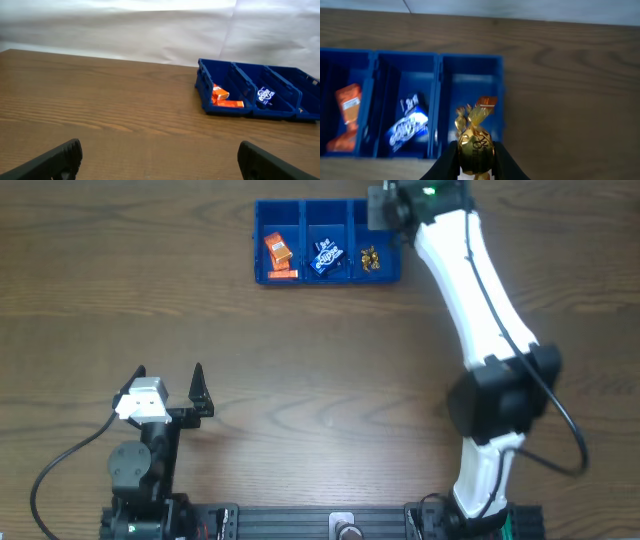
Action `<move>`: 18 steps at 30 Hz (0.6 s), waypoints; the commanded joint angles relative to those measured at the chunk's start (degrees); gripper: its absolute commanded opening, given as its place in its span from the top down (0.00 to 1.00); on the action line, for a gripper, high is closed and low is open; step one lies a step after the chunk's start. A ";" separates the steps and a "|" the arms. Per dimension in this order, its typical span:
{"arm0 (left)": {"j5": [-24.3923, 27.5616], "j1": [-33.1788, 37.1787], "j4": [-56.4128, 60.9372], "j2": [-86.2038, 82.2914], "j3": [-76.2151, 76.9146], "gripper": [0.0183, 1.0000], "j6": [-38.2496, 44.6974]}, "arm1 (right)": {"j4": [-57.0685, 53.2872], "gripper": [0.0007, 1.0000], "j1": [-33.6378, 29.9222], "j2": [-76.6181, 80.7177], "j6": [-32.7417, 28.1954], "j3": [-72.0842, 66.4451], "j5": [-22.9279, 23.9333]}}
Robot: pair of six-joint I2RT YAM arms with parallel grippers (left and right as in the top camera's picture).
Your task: Sort Candies Into Trays
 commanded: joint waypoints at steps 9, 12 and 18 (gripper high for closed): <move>-0.33 0.15 -2.36 -0.28 -0.94 0.00 0.83 | 1.18 0.77 -0.94 11.67 -0.98 1.53 -4.81; -0.33 0.15 -2.36 -0.28 -0.94 0.00 0.83 | 1.55 0.72 -1.07 11.82 -0.98 1.53 -5.66; -0.33 0.15 -2.36 -0.28 -0.94 0.00 0.83 | 3.32 0.09 -2.40 9.75 -1.03 1.53 -5.90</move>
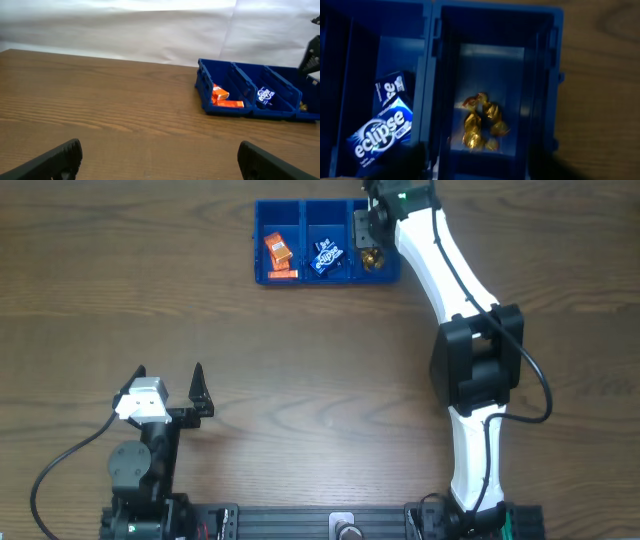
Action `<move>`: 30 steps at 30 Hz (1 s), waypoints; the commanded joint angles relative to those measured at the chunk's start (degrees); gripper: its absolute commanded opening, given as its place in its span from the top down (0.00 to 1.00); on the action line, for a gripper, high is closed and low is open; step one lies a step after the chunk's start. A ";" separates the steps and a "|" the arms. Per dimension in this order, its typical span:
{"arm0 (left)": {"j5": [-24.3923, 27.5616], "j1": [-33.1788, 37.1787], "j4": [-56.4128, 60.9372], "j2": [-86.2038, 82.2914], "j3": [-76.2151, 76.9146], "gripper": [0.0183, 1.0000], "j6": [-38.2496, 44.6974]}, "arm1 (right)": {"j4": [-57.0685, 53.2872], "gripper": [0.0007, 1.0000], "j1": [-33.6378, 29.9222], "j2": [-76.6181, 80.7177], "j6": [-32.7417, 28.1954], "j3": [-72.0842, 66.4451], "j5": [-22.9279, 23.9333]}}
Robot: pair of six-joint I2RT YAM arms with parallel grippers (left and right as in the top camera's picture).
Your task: Sort Candies Into Trays
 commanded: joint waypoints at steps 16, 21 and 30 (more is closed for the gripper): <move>-0.31 0.15 -2.36 -0.28 -0.94 0.00 0.83 | 21.24 0.00 -9.53 -53.00 -9.14 -47.41 3.98; -0.31 0.15 -2.36 -0.28 -0.94 0.00 0.83 | 28.83 0.00 -12.11 -72.67 -9.01 -70.20 -1.68; -0.31 0.15 -2.36 -0.31 -0.94 0.00 0.83 | 33.44 0.00 -18.12 -112.69 -8.79 -101.04 -7.63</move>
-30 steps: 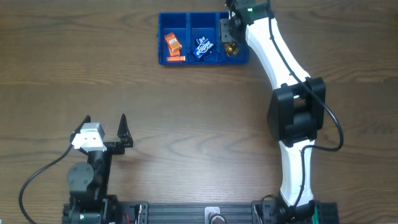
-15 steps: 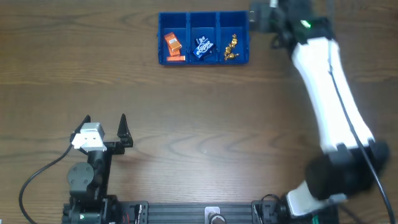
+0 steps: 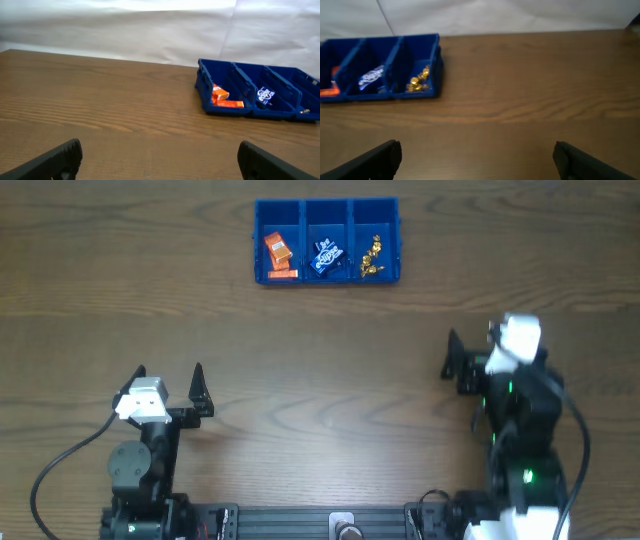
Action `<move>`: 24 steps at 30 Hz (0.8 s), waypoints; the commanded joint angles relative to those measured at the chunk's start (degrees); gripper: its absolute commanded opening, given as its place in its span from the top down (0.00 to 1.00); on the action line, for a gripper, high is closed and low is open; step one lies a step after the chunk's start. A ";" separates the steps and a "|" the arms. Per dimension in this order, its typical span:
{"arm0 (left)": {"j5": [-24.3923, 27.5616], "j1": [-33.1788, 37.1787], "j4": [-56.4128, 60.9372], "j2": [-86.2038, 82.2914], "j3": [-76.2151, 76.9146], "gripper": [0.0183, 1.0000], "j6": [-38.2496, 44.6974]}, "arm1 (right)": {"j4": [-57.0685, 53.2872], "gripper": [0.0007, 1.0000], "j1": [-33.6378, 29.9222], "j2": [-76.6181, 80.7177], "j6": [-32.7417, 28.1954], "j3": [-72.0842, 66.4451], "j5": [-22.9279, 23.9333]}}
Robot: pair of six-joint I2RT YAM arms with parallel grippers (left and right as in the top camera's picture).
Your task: Sort Candies Into Trays
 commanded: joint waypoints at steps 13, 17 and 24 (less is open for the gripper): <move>-0.31 0.15 -2.36 -0.24 -0.94 0.00 0.83 | 1.64 0.00 1.86 -32.89 0.59 -22.84 -4.68; -0.31 0.15 -2.36 -0.26 -0.94 0.00 0.83 | 3.37 0.00 3.26 -32.89 -2.45 -23.39 -4.22; -0.31 0.15 -2.36 -0.26 -0.94 0.00 0.83 | 13.18 0.00 4.24 -32.92 -3.91 -27.34 -4.20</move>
